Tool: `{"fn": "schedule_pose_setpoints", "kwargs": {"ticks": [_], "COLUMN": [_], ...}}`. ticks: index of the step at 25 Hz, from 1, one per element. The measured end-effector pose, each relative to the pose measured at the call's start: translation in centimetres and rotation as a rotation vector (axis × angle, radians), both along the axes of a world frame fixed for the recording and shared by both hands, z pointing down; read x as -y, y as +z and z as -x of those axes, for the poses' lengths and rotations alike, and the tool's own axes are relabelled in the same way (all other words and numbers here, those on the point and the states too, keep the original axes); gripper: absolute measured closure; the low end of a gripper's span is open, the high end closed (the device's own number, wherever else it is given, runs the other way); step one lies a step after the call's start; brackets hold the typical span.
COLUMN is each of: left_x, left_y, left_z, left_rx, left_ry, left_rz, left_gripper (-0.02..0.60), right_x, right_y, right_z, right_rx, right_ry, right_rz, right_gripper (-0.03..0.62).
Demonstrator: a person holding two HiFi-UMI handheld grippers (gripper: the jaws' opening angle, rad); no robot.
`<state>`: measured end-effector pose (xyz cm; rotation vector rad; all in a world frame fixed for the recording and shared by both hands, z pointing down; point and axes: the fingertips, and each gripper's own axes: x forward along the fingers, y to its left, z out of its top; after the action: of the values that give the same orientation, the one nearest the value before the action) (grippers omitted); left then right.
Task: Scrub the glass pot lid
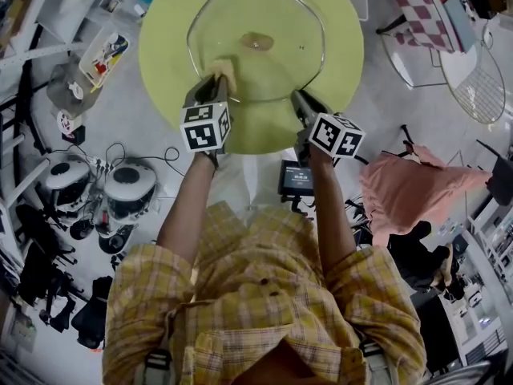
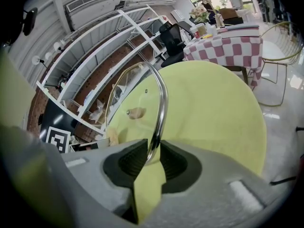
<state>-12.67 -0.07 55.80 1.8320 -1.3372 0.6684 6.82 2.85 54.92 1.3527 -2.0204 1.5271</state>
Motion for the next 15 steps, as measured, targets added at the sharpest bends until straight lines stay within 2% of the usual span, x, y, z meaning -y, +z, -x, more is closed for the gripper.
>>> {"fn": "schedule_pose_setpoints", "kwargs": {"ticks": [6,10,15], "left_x": [0.2,0.3,0.6], "left_y": [-0.9,-1.4,-2.6], "left_z": [-0.3,-0.1,-0.3], "left_rx": [-0.050,-0.063,-0.074], "left_ry": [-0.018,-0.022,-0.017], "left_rz": [-0.019,-0.036,-0.059], "left_gripper": [0.534,0.534,0.535], "right_x": [0.3,-0.1,-0.2], "right_y": [-0.7,-1.3,-3.3], "right_z": [-0.7,-1.3,-2.9], "right_rx": [0.009,0.039,0.042], "right_ry": [-0.002,0.008,0.038], "right_rz": [-0.016,-0.033,-0.076], "right_gripper": [0.510,0.479,0.479]}}
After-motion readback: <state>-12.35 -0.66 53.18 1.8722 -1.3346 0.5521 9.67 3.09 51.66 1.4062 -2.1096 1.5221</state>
